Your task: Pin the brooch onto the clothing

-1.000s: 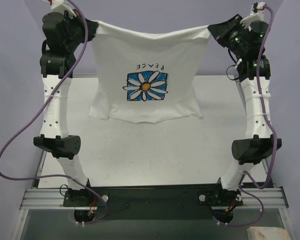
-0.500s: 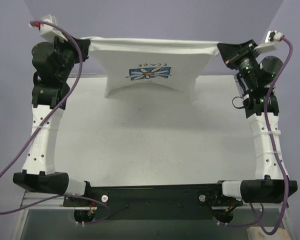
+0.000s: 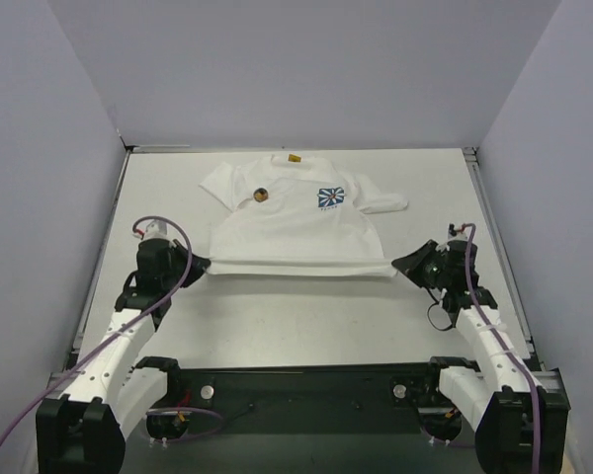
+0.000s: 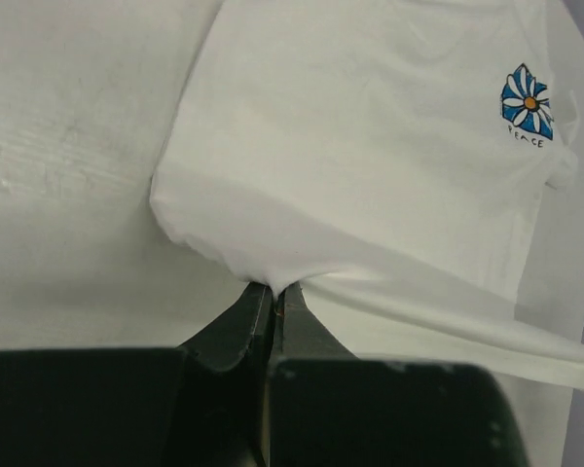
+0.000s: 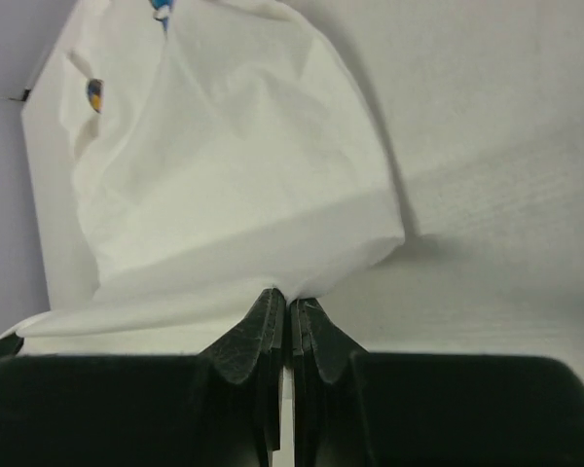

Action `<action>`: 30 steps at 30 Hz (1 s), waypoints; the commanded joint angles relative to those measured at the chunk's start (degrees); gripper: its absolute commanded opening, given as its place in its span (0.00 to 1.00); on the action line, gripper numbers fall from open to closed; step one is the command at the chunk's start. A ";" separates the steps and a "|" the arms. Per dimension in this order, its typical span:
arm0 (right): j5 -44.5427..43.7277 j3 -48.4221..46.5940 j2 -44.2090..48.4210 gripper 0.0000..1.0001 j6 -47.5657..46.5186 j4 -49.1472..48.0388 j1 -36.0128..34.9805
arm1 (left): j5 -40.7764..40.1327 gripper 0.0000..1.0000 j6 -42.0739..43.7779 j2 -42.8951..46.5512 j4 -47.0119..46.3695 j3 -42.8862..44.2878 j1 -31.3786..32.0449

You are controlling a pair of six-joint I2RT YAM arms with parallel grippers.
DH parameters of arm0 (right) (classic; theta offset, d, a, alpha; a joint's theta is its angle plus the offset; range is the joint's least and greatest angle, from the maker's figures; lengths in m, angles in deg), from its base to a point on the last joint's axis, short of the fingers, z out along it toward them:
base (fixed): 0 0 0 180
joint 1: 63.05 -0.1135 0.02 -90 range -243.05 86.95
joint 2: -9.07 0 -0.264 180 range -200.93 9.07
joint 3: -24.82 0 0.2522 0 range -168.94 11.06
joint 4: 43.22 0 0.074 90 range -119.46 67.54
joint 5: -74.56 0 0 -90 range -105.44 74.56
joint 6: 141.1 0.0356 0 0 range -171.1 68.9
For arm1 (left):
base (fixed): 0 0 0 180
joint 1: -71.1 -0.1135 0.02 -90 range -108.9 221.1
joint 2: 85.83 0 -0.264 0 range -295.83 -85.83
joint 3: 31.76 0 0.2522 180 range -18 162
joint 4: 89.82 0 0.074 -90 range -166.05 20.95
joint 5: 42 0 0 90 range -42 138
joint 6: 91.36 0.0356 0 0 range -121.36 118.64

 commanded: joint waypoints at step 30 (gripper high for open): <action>-7.15 2.44 16.78 0.00 1.19 48.41 -0.29 | -2.31 0.00 -11.93 14.43 39.52 -2.81 11.31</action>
